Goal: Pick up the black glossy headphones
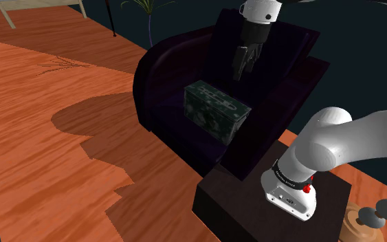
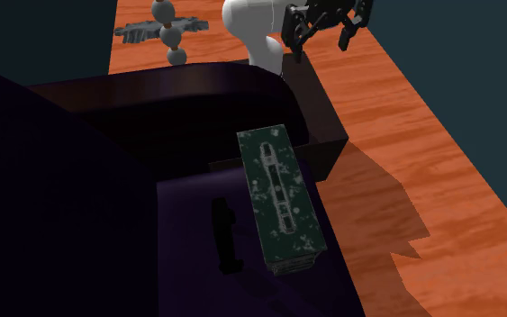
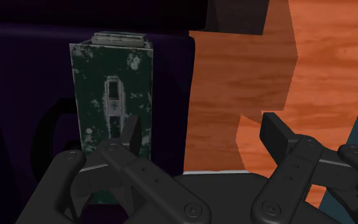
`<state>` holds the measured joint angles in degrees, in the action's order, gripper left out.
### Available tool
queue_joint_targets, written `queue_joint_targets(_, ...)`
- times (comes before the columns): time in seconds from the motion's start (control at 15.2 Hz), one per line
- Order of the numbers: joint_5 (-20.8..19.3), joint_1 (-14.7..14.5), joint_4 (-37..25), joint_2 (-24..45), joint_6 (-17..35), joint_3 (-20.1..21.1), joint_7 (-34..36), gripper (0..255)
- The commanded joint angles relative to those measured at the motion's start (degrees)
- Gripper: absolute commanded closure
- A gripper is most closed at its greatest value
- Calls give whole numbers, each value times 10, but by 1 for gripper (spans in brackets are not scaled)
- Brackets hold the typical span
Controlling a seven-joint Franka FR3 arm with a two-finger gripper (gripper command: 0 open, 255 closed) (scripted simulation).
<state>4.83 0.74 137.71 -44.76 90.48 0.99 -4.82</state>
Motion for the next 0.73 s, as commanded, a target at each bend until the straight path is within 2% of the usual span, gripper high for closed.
queue_joint_targets(0.0, 0, 0, 0, 0, 0, 0, 0, 0)
queue_joint_targets(0.66, -53, 37, 28, 120, 168, -68, -80, 0)
